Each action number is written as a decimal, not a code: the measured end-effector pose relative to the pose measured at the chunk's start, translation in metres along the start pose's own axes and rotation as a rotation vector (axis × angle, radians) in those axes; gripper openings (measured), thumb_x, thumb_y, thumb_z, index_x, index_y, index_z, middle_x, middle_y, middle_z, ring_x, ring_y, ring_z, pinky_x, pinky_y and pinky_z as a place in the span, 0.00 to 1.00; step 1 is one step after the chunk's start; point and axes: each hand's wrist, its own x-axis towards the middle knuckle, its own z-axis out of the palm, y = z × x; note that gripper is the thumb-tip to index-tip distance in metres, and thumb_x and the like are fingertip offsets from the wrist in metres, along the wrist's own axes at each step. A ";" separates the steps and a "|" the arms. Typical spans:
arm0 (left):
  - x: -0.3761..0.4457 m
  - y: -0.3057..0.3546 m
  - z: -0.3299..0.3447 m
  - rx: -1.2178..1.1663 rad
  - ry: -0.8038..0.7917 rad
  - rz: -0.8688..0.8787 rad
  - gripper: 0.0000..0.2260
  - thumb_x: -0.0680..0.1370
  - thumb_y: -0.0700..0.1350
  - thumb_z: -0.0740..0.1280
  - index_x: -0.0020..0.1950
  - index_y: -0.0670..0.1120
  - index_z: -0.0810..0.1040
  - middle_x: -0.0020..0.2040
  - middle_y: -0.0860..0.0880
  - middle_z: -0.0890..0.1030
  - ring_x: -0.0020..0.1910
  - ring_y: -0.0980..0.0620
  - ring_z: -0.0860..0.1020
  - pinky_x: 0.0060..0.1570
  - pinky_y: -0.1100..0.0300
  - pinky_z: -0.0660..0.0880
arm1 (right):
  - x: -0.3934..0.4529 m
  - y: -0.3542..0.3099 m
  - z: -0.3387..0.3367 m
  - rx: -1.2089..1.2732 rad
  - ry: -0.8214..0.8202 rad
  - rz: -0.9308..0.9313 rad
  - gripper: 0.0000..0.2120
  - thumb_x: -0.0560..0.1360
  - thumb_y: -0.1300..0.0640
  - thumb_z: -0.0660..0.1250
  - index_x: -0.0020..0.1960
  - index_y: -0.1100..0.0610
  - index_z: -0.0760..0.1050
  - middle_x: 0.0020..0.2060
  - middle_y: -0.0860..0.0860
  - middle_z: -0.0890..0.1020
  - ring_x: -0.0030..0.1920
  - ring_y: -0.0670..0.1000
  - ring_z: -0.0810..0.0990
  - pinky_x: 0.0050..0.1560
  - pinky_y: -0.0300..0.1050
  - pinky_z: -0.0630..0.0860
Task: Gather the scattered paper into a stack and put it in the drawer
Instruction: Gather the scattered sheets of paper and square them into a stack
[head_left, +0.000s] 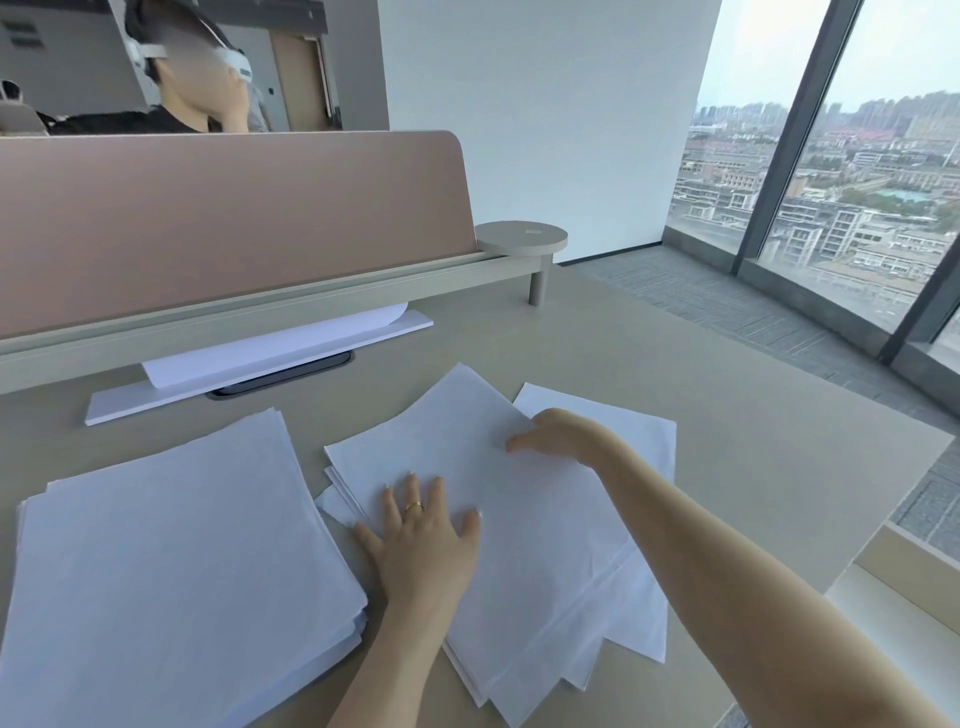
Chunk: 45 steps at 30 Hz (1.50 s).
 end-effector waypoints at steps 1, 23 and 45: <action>0.000 0.000 -0.001 -0.014 0.008 0.005 0.27 0.79 0.60 0.50 0.76 0.54 0.52 0.79 0.51 0.50 0.78 0.47 0.46 0.70 0.37 0.47 | -0.002 0.002 -0.003 0.036 0.002 -0.029 0.16 0.71 0.49 0.68 0.55 0.57 0.78 0.52 0.53 0.81 0.52 0.56 0.81 0.50 0.45 0.72; 0.040 0.044 -0.032 -0.666 -0.370 -0.081 0.28 0.75 0.53 0.64 0.73 0.48 0.64 0.68 0.48 0.72 0.65 0.47 0.73 0.65 0.53 0.68 | -0.095 0.139 0.018 -0.135 0.635 0.159 0.27 0.75 0.44 0.58 0.71 0.52 0.62 0.71 0.47 0.67 0.72 0.53 0.62 0.71 0.51 0.54; -0.024 0.044 -0.110 -1.072 0.218 0.519 0.11 0.80 0.42 0.61 0.53 0.60 0.71 0.50 0.67 0.79 0.52 0.69 0.76 0.52 0.74 0.70 | -0.136 0.059 -0.042 1.010 0.570 -0.472 0.07 0.76 0.56 0.65 0.53 0.53 0.77 0.47 0.45 0.83 0.45 0.44 0.82 0.42 0.38 0.77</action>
